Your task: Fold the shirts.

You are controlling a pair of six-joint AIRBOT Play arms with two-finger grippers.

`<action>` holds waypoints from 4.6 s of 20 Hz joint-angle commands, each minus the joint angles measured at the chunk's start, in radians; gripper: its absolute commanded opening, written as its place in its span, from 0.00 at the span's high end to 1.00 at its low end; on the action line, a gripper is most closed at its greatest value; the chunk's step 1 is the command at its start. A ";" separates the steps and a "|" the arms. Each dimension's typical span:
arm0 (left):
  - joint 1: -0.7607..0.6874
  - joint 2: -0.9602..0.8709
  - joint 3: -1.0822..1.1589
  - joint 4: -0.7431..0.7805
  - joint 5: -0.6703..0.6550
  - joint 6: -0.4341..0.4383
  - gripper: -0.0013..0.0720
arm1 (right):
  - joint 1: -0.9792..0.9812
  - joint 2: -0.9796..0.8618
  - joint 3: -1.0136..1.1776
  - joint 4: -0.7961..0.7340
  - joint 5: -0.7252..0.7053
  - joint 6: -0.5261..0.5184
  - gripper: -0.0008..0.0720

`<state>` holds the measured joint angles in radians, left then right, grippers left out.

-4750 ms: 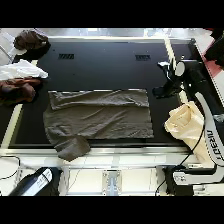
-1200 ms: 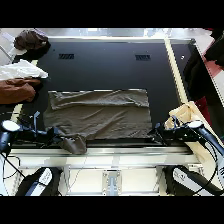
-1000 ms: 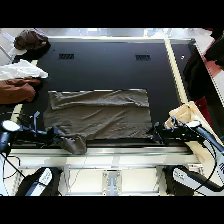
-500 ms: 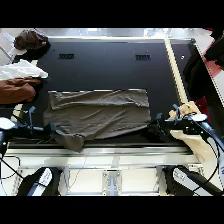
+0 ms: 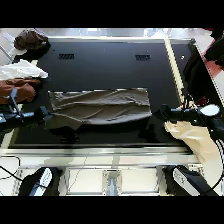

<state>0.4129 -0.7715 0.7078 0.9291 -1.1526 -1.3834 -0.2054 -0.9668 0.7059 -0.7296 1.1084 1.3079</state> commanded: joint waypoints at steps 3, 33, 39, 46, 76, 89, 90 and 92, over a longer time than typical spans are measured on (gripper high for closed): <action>-0.014 -0.172 0.145 0.013 0.204 0.029 0.98 | 0.148 -0.171 0.255 -0.078 -0.213 -0.002 0.98; -0.277 -0.415 0.645 0.007 0.340 0.299 0.19 | 0.017 -0.518 0.993 -0.512 0.146 0.117 0.46; -0.506 -0.512 0.993 0.317 0.177 0.164 0.35 | -0.138 -0.681 0.993 -0.246 0.288 0.129 0.46; -0.696 -0.705 1.060 0.451 0.125 0.107 0.22 | -0.163 -0.977 0.993 -0.045 0.365 0.022 0.22; -0.700 -0.775 1.036 0.451 -0.058 0.108 0.97 | 0.135 -1.040 0.994 0.278 0.423 -0.079 0.97; -0.703 -0.944 0.643 0.055 0.206 0.204 0.97 | 0.392 -0.896 1.373 0.209 0.391 0.055 0.97; -0.686 -0.931 0.649 0.074 0.207 0.211 0.97 | 0.412 -0.896 1.373 0.212 0.379 0.069 0.97; -0.627 -0.877 0.650 0.178 0.207 0.212 0.97 | 0.455 -0.896 1.373 0.220 0.343 0.072 0.97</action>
<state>-0.2619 -1.6829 1.3632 1.0489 -0.9928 -1.1858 0.1871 -1.8660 2.0514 -0.5072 1.4982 1.3506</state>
